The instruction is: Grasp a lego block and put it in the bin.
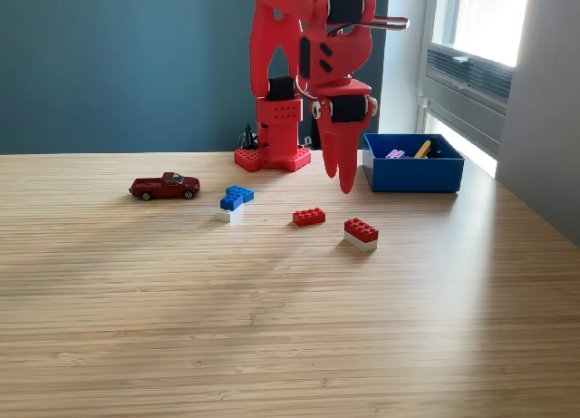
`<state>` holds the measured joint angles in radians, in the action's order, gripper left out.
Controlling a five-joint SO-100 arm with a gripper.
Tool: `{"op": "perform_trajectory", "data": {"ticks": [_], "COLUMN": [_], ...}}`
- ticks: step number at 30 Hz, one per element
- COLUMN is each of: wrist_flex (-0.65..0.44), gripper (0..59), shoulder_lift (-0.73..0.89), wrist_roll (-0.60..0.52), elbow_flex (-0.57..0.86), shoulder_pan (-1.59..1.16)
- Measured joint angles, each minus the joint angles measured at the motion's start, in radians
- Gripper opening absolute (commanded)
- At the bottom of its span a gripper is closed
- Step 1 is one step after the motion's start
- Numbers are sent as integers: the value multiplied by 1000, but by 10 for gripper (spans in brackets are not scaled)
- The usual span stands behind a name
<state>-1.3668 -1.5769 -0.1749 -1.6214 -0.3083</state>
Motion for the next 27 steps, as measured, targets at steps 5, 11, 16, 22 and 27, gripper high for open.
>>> {"op": "perform_trajectory", "data": {"ticks": [5, 11, 16, 22, 27], "wrist_flex": [0, 0, 0, 0, 84], "gripper": [250, 321, 360, 323, 318], "shoulder_lift": [0, 0, 0, 0, 0], "wrist_roll": [6, 23, 44, -17, -282], "elbow_flex": [0, 0, 0, 37, 58], "shoulder_pan": [-2, -3, -49, -91, -84]}}
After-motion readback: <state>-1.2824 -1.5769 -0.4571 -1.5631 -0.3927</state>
